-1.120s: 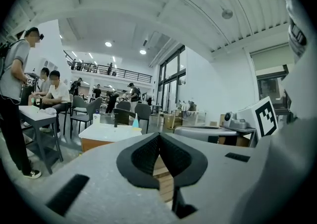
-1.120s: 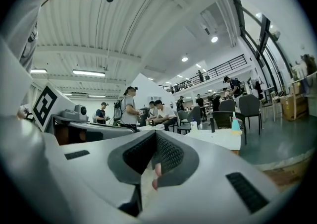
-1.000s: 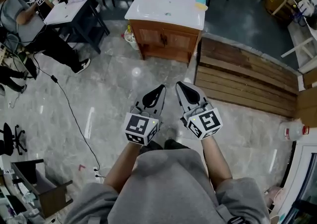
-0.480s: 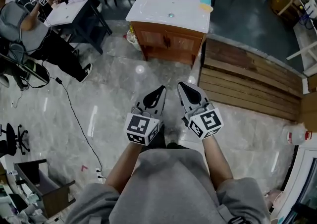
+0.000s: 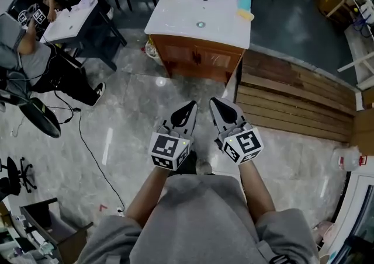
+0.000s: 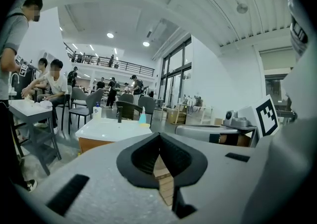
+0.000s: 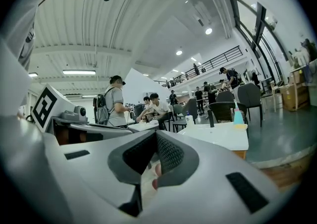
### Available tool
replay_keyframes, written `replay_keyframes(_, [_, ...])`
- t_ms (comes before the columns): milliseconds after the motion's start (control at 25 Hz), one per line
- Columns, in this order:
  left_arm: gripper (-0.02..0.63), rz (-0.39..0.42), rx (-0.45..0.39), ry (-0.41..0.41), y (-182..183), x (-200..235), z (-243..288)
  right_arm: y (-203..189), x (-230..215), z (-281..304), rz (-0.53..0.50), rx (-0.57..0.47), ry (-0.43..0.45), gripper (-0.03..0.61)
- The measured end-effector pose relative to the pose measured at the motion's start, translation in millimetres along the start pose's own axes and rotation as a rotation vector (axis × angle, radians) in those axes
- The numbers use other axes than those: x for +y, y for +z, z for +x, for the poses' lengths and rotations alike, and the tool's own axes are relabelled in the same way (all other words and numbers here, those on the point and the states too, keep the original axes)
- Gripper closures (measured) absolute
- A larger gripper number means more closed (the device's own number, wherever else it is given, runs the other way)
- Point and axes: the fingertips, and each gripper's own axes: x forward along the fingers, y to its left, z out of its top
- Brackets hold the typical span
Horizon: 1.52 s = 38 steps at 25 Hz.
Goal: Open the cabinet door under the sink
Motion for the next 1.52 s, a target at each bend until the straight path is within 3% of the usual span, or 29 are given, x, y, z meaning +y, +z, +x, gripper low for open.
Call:
replay_keyframes(520, [0.606, -0.036, 0.044, -0.066, 2.7, 86.0, 48.5, -3.9, -27.4, 89.6, 0.017, 0.053, -0.083, 0.569])
replay_keyframes(960, [0.606, -0.079, 0.088, -0.088, -14.8, 121.0, 97.7, -19.0, -68.2, 127.7, 0.031, 0.092, -0.130, 0.569])
replay_keyframes(1520, [0.606, -0.142, 0.157, 0.014, -47.3, 167.5, 203.4, -51.3, -171.5, 194.2, 0.089, 0.154, -0.082, 0.569])
